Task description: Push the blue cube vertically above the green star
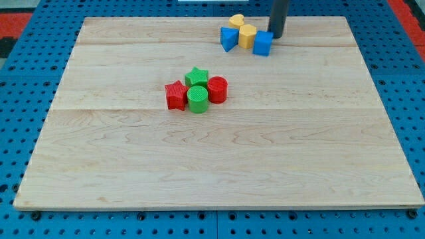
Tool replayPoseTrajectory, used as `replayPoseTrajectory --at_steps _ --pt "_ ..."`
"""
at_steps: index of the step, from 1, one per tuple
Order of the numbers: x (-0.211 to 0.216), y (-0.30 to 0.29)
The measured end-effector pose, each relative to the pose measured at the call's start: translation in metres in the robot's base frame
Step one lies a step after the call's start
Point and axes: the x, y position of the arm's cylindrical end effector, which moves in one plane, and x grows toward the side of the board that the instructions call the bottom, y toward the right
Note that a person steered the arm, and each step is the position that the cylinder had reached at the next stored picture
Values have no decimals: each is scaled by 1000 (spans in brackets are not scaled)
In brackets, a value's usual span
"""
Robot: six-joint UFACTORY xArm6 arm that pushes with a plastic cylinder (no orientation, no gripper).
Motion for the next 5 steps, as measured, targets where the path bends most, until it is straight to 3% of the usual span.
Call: replayPoseTrajectory --at_steps 1,2,3,4,5 --pt "22 -45" --pt "63 28" --pt "97 33" --pt "79 -67" --pt "56 -90"
